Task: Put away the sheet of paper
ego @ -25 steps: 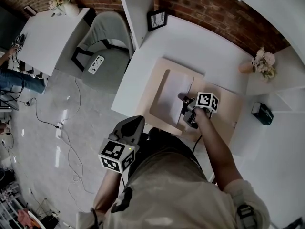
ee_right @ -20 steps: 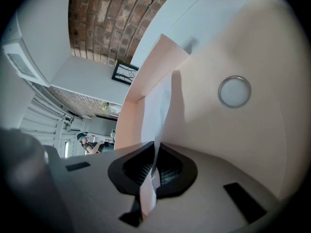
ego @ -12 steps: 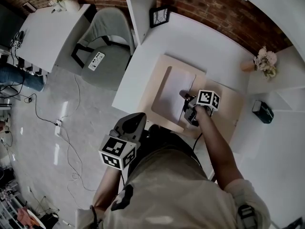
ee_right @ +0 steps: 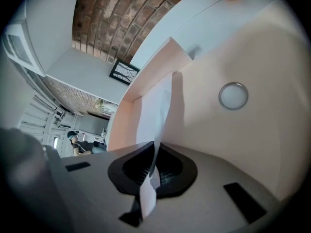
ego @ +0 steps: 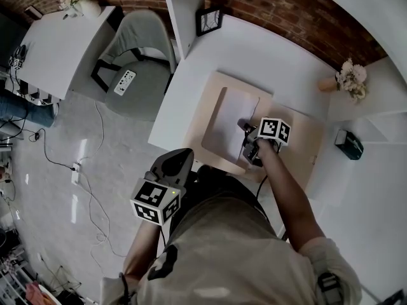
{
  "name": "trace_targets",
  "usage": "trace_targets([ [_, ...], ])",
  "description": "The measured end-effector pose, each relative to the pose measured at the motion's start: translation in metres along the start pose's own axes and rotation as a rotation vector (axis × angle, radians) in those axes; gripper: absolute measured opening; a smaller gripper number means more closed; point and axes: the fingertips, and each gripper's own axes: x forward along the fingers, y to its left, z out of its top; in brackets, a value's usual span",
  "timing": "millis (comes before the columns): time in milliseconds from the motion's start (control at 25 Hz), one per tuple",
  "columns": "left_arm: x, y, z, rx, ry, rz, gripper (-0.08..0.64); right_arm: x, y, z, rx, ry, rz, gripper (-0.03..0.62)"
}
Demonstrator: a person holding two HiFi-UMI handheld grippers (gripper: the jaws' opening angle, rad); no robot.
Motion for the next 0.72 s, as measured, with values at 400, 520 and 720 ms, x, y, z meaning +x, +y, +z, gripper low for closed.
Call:
trace_targets([
  [400,0.0033,0.0034,0.0015,0.006,0.006,-0.017,0.015,-0.0007,0.0001,-0.0003,-0.005,-0.002,-0.008,0.026],
  [520,0.0041,0.0037,0.0006,0.010,0.012,-0.020,0.017,-0.0008,-0.0002,-0.0012,-0.008,-0.004,-0.014,0.026],
  [720,0.0048,0.0026,-0.0005,0.012,0.024,-0.030,0.015,-0.0003,0.0001,-0.0018,-0.010,-0.003,-0.015,0.026],
])
